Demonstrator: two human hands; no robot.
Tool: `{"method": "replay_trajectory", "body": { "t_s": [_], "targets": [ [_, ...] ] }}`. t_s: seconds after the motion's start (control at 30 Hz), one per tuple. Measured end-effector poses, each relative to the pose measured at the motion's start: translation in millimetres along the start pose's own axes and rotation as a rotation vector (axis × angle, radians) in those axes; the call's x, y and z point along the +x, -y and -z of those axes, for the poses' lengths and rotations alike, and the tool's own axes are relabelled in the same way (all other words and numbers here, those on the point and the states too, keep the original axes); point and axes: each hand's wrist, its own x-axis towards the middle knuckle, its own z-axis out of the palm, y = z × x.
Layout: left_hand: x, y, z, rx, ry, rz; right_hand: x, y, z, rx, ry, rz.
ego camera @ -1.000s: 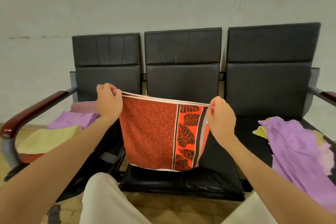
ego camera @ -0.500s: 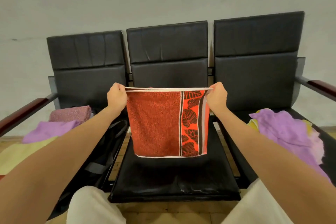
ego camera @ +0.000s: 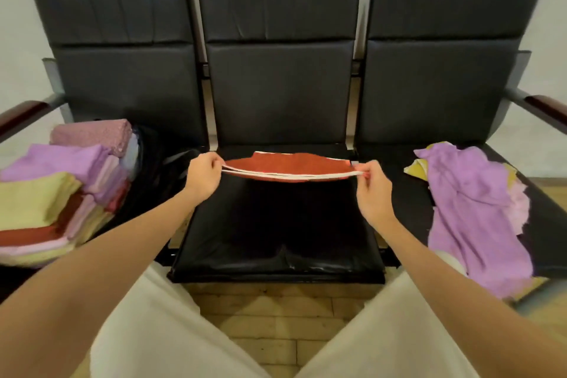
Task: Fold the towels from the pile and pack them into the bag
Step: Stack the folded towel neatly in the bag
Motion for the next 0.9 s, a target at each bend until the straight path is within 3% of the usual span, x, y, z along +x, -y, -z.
{"method": "replay_trajectory", "body": {
  "t_s": [0.13, 0.27, 0.47, 0.57, 0.63, 0.7, 0.8, 0.9],
  "targets": [
    [-38.9, 48.2, -25.2, 0.26, 0.427, 0.099, -45.4, -32.5, -21.9, -0.247, 0.268, -0.186],
    [-69.3, 72.8, -25.4, 0.548, 0.628, 0.005, -71.0, -38.6, -28.9, -0.412, 0.632, -0.192],
    [-100.3, 70.6, -13.8, 0.936, 0.81, -0.125, -91.0, -40.3, -22.8, -0.332, 0.644, -0.142],
    [-114.8, 49.2, -18.0, 1.141, 0.748, -0.064, -97.9, -43.4, -15.4, -0.24, 0.621, -0.094],
    [-123.5, 37.2, -27.1, 1.007, 0.599, -0.079, -100.4, -44.5, -10.5, -0.222, 0.603, -0.06],
    [-131.8, 27.2, -40.7, 0.692, 0.513, -0.165, -99.6, -45.0, -8.0, -0.198, 0.595, -0.033],
    [-145.8, 4.9, -65.2, 0.274, 0.587, -0.182, -94.8, -41.3, -8.2, -0.16, 0.619, -0.09],
    [-153.5, -14.8, -95.7, 0.157, 0.635, -0.192, -87.5, -36.4, -10.0, -0.054, 0.574, -0.211]
  ]
}}
